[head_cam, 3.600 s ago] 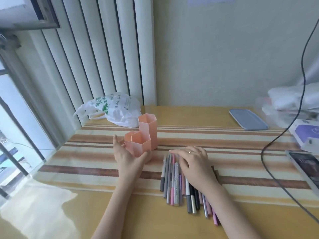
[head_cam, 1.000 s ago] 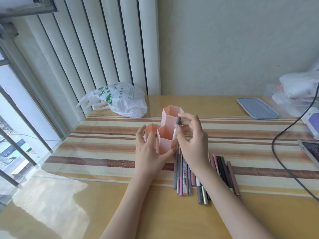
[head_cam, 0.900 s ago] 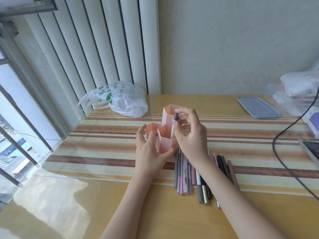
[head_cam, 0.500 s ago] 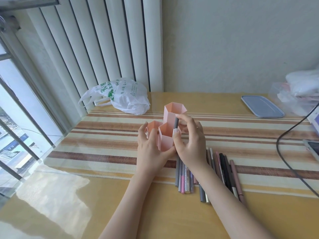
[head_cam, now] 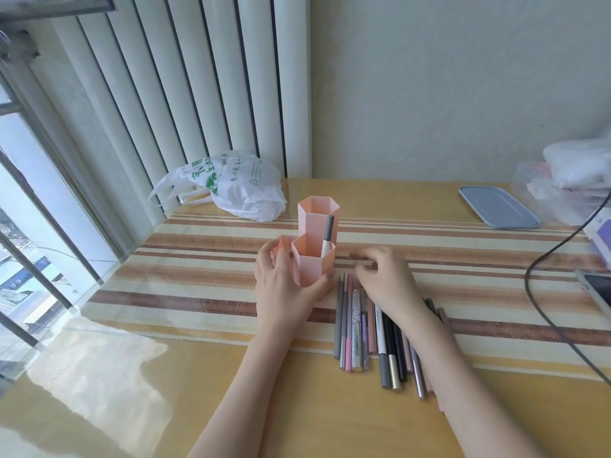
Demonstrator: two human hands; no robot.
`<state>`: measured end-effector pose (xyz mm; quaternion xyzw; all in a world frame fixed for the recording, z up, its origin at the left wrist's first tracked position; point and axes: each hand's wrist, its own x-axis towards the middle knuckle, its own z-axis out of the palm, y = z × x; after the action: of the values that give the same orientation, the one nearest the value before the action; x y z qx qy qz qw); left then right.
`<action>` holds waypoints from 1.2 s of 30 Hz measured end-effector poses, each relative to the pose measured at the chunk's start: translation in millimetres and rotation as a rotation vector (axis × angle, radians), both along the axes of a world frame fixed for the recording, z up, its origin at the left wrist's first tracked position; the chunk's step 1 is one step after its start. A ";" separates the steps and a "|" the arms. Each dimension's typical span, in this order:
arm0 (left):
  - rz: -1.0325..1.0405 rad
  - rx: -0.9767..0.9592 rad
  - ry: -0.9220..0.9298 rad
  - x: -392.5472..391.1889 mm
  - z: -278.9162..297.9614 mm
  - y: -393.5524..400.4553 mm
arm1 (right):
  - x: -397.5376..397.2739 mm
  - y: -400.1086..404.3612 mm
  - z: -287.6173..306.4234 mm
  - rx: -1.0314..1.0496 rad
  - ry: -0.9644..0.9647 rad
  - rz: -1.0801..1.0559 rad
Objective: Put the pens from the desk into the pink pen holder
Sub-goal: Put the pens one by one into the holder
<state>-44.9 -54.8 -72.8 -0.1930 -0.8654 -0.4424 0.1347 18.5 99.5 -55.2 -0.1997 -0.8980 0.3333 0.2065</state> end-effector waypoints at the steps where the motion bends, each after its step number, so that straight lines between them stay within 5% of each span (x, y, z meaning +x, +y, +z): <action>1: 0.015 -0.003 -0.005 -0.1 -0.2 0.2 | 0.7 -1.9 -2.8 0.052 -0.100 0.027; 5: 0.039 -0.018 -0.030 -1.4 -1.3 1.0 | 0.1 -12.5 -6.4 0.261 -0.299 0.051; 13: 0.011 -0.013 0.007 -1.5 -3.1 1.5 | -2.7 -14.1 -3.9 0.181 -0.255 0.040; 21: 0.009 -0.019 0.061 1.9 -0.1 2.2 | -7.2 -7.9 14.1 -0.321 0.127 0.106; 31: -0.143 -0.027 0.646 13.0 8.0 4.6 | -10.2 0.6 13.1 -0.950 0.375 -0.191; 36: -0.200 -0.016 0.767 17.2 10.3 0.3 | -10.2 3.4 17.4 -1.137 0.456 -0.210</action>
<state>-27.7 -54.5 -62.5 -0.4287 -0.7325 -0.3424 0.4030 8.3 102.8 -37.8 -0.2897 -0.4886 0.7716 0.2862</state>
